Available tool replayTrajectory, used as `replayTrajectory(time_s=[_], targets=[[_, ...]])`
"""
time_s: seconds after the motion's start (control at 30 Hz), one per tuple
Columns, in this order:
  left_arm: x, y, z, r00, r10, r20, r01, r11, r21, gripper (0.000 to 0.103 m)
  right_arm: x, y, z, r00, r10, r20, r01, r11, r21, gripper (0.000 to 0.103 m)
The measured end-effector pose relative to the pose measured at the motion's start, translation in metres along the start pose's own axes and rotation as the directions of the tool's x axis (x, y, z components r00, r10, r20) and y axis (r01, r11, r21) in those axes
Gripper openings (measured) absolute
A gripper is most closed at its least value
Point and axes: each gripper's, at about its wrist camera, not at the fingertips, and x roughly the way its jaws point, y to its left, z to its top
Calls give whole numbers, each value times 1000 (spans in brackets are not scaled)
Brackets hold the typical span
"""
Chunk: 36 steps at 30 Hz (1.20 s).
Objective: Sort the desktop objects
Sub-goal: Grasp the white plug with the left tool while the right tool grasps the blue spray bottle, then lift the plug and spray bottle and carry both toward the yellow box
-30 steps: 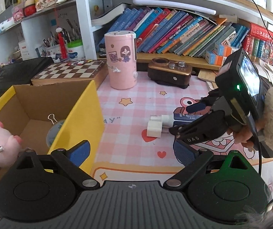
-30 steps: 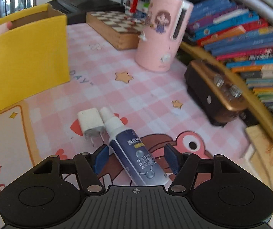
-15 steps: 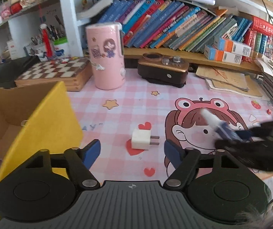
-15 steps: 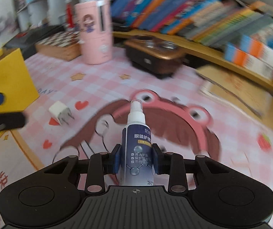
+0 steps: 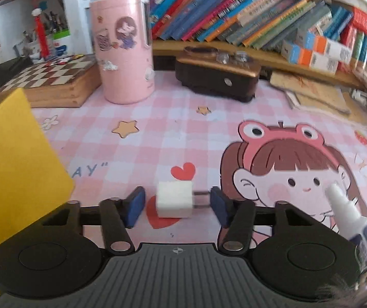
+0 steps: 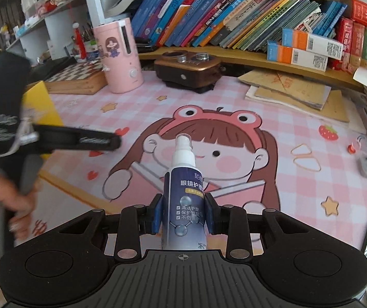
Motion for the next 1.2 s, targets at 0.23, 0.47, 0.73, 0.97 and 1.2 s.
replayTrajectory(time_s=[0.23,0.47,0.73,0.97,1.2], targets=[[-19,-2,-4,999,-36,38,35,999,37,40,-12,5,-7,1000,-5,8,5,1000,13,32],[-86,5,-11,984,-133,117,127,990,56,40,-31,11,-8,999,-19,45,17,999,38,32],[-156,31,-42,974,-160,162,160,987,12,40,-59,33,-19,997,-25,67,20,998,62,32],[-207,66,-79,971,-164,176,169,986,-14,40,-88,64,-36,997,-40,65,33,994,105,32],[-244,97,-111,967,-176,187,181,983,-12,40,-114,103,-58,996,-55,67,45,988,146,32]])
